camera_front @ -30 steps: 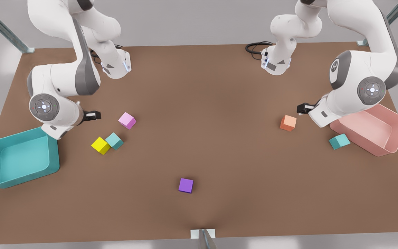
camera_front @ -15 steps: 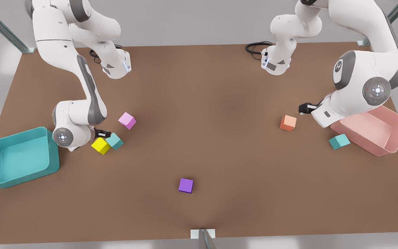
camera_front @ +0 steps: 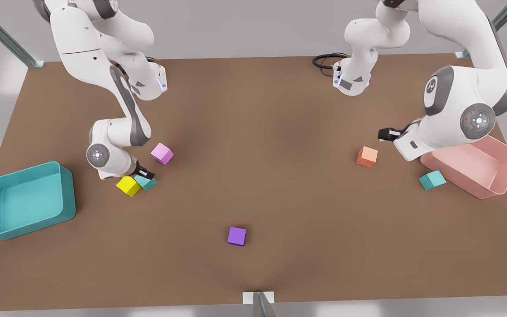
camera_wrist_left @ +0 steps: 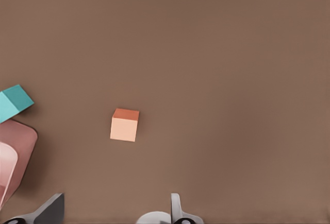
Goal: Stack the two blue cubes on top of each other
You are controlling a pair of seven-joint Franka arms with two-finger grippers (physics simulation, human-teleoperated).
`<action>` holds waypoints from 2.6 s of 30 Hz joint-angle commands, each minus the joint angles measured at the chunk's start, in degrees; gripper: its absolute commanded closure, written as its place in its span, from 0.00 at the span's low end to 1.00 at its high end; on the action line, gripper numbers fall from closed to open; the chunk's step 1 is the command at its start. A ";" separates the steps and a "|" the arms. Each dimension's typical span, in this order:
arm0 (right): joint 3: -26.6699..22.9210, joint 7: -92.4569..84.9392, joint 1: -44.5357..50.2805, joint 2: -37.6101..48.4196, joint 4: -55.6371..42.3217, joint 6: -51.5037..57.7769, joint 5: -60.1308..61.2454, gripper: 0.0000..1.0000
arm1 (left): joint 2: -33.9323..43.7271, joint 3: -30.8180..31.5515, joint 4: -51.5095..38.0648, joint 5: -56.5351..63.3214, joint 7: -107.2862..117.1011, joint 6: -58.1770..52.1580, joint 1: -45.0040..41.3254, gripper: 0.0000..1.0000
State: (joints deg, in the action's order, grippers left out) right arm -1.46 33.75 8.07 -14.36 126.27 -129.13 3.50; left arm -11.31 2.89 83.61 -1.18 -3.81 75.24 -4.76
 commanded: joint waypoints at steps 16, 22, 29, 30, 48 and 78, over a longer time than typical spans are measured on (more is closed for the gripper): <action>0.06 30.76 -0.43 -5.50 -0.58 -4.02 0.81 0.00 | -0.03 0.01 -0.02 0.04 -0.76 -0.44 0.10 0.00; 0.06 28.21 -0.43 -7.79 -0.67 -5.43 0.72 0.00 | -0.03 0.01 0.06 -0.05 -0.76 -0.44 0.10 0.00; 0.23 26.54 0.01 -11.21 -1.46 -7.71 0.54 0.00 | -0.21 0.01 0.06 -0.05 -0.76 -0.44 0.10 0.00; 0.32 26.63 0.10 -11.48 -1.46 -8.24 0.63 0.00 | -0.21 0.01 0.06 -0.05 -0.76 -0.44 0.10 0.00; 4.45 20.92 10.12 -9.55 -8.32 -2.53 17.41 0.58 | -0.12 0.01 -0.02 0.04 -0.23 -0.62 0.02 0.00; -12.25 66.00 44.75 -37.14 -51.82 3.27 24.89 0.00 | -22.79 -14.05 3.05 -3.04 -14.12 33.92 16.36 0.00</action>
State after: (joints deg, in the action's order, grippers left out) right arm -13.65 86.81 52.99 -51.77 74.34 -128.79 28.29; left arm -33.77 -11.14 86.88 -3.83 -11.79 106.77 11.24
